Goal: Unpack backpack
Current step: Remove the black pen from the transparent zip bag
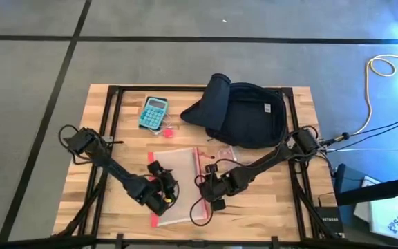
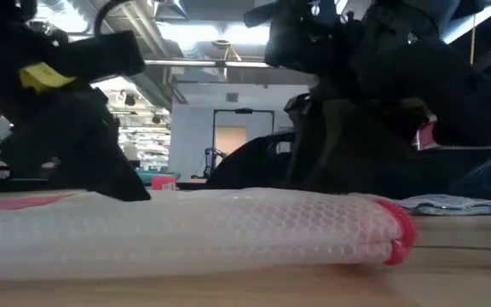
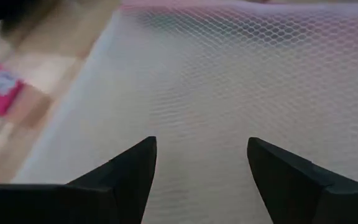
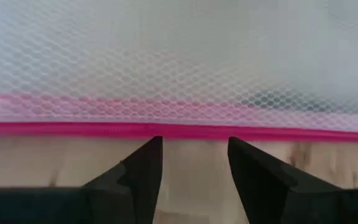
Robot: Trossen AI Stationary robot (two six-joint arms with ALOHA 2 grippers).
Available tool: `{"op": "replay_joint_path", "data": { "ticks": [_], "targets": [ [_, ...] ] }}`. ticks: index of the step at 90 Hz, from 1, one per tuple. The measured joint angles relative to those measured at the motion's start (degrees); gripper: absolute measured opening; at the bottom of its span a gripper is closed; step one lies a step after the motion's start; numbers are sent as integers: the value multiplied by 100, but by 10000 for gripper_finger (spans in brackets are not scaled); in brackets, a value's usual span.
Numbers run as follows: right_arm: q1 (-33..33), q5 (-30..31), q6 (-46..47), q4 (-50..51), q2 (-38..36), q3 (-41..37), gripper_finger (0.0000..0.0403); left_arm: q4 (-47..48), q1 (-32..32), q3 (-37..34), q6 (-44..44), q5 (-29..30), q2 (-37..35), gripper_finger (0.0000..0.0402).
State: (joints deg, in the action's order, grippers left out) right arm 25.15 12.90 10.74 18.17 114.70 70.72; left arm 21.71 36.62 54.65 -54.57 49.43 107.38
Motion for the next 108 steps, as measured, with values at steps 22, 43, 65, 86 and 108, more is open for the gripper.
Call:
{"op": "replay_joint_path", "data": {
  "ticks": [22,43,65,86,108],
  "targets": [
    [0,21,13,-206,216,22,165,-476,-377,0,820,40,159,239],
    [2,100,-57,-164,249,141,165,-583,-707,2,1016,48,159,239],
    [-9,158,-70,-354,266,153,165,-960,-799,2,1400,42,159,239],
    [-14,-286,12,-335,266,160,165,-1088,-1067,4,2289,69,159,239],
    [-305,-1170,1209,-373,254,175,165,-1216,-1248,4,2310,17,159,239]
  ]
}}
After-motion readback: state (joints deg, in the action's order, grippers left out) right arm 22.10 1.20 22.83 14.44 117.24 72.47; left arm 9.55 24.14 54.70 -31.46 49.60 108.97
